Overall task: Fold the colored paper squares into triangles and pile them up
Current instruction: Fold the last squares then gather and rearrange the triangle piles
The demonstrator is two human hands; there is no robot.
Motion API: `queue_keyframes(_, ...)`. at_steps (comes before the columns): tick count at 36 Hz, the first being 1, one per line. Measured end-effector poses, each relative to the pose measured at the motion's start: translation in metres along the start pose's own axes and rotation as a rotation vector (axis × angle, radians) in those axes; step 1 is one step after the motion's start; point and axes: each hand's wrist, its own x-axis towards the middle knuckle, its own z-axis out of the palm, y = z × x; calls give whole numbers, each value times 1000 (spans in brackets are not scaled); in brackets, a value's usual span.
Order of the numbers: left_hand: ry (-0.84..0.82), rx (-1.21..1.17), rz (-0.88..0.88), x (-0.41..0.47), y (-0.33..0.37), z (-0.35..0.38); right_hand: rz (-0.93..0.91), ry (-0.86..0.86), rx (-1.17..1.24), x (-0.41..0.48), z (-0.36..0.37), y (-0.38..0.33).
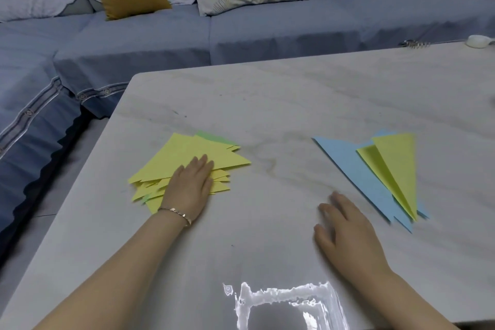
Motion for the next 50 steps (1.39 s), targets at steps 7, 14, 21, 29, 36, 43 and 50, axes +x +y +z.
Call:
queue_keyframes(7, -138, 71, -118, 5, -2, 4, 136, 29, 24, 20, -14, 35)
queue_keyframes(14, 62, -96, 126, -14, 29, 0, 198, -124, -140, 35, -3, 55)
queue_keyframes(21, 118, -360, 172, -43, 67, -1, -101, 154, -74, 19, -9, 29)
queue_keyframes(29, 18, -258, 127, -45, 77, 3, -647, 8, -6, -2, 17, 13)
queue_keyframes(36, 159, 78, 29, -70, 78, 22, -624, -61, 5, 9, 14, 17)
queue_keyframes(43, 138, -97, 133, -78, 88, 35, -335, -67, 108, 13, 7, -13)
queue_keyframes(50, -16, 37, 242, -81, 89, 45, -375, -171, 27, -8, 30, -54)
